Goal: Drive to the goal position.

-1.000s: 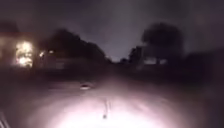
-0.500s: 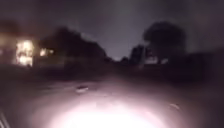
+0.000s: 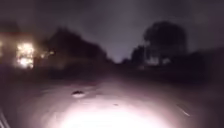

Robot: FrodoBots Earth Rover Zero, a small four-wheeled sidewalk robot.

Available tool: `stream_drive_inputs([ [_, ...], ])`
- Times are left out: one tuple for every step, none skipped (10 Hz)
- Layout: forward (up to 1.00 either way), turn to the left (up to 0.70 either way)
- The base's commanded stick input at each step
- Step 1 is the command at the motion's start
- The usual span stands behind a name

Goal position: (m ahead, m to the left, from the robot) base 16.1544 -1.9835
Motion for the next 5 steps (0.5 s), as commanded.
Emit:
stream_drive_inputs([
  [0.70,0.00],
  [0.70,0.00],
  [0.70,0.00],
  [0.70,0.00],
  [0.70,0.00],
])
